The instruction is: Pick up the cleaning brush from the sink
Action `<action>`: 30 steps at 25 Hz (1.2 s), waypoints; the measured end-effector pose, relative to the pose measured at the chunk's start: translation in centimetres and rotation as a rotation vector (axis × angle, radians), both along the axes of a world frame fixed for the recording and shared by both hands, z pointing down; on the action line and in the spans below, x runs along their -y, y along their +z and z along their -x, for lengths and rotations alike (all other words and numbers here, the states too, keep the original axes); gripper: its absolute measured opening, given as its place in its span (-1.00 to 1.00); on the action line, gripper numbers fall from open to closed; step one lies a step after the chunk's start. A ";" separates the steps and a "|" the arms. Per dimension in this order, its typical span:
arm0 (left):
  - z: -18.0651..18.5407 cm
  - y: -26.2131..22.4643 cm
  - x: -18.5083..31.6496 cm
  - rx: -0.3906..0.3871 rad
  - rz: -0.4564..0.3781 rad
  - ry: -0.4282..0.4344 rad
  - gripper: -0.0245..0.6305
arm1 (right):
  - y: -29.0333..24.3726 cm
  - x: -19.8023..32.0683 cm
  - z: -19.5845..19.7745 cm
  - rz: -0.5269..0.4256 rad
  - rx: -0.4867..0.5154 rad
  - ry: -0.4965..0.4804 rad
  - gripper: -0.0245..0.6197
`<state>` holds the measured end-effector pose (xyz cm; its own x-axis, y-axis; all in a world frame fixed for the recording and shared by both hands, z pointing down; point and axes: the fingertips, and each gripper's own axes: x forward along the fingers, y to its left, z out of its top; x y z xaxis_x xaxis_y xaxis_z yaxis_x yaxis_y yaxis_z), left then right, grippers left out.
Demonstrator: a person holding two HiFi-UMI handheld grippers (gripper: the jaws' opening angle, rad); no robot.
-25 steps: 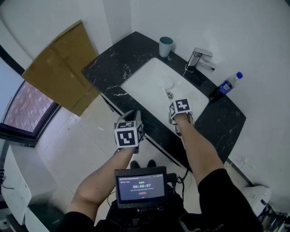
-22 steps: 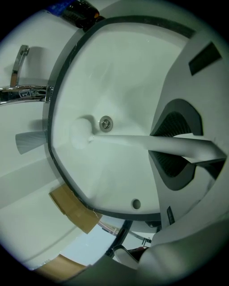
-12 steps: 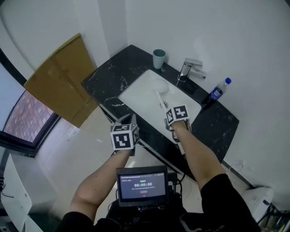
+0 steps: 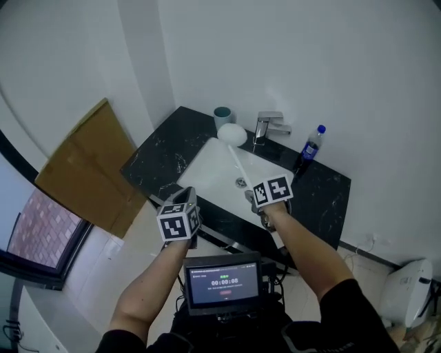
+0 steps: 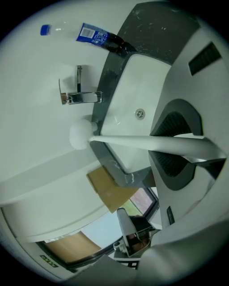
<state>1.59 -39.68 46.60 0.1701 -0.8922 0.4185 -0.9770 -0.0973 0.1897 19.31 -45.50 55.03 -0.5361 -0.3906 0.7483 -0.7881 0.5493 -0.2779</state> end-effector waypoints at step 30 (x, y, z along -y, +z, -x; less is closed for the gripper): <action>14.7 -3.9 -14.4 -0.056 -0.109 0.391 -0.92 | -15.1 -23.4 14.2 -0.626 0.143 0.374 -0.76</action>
